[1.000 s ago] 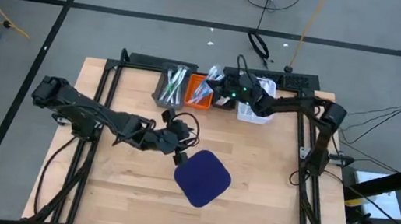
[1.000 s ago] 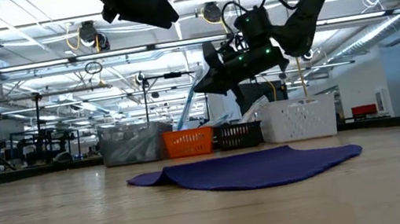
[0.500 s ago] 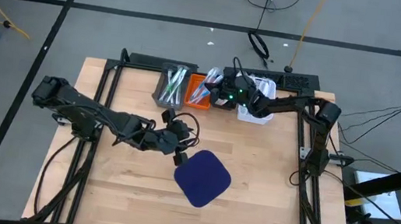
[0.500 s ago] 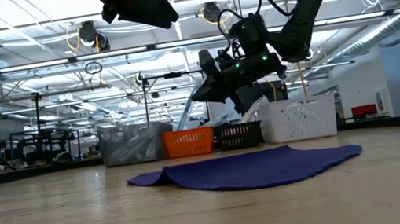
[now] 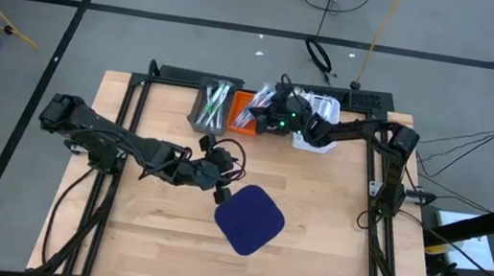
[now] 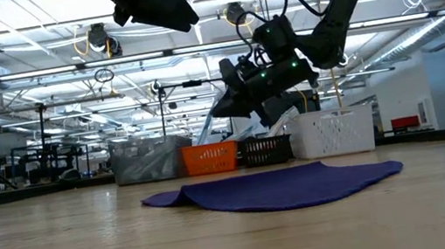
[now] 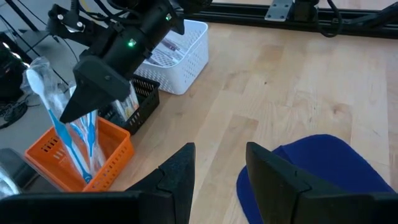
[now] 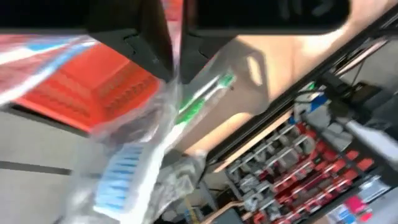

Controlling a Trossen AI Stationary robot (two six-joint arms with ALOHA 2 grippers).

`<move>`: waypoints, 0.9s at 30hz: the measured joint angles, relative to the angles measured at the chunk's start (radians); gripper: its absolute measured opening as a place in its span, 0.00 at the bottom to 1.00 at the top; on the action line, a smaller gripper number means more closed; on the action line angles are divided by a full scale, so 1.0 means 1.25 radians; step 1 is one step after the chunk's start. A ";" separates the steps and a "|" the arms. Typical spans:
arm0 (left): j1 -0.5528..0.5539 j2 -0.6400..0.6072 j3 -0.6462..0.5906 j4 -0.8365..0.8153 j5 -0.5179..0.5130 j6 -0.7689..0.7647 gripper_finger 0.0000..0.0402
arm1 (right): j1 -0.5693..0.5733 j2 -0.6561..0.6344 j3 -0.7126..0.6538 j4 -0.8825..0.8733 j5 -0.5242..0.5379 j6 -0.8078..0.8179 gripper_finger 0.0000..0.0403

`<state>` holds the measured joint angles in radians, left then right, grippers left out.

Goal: Pick & Place Toothbrushes
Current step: Put the blue toothbrush into the orange bin, then return to Home Position

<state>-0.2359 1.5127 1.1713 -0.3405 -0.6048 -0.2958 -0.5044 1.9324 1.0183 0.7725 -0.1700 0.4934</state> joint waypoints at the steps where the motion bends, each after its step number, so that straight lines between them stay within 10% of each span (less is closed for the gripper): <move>1: 0.000 0.000 0.000 0.000 0.000 0.000 0.36 | 0.002 0.000 0.000 0.002 -0.007 -0.008 0.06; 14: 0.000 0.001 0.000 0.000 0.001 -0.001 0.36 | 0.001 0.000 0.000 0.001 0.012 -0.027 0.50; 27: 0.000 0.001 0.000 -0.004 0.001 -0.001 0.36 | 0.012 0.000 0.000 -0.002 -0.004 -0.015 0.50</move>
<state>-0.2359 1.5135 1.1713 -0.3456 -0.6039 -0.2966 -0.4897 1.9324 1.0178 0.7699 -0.1753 0.4748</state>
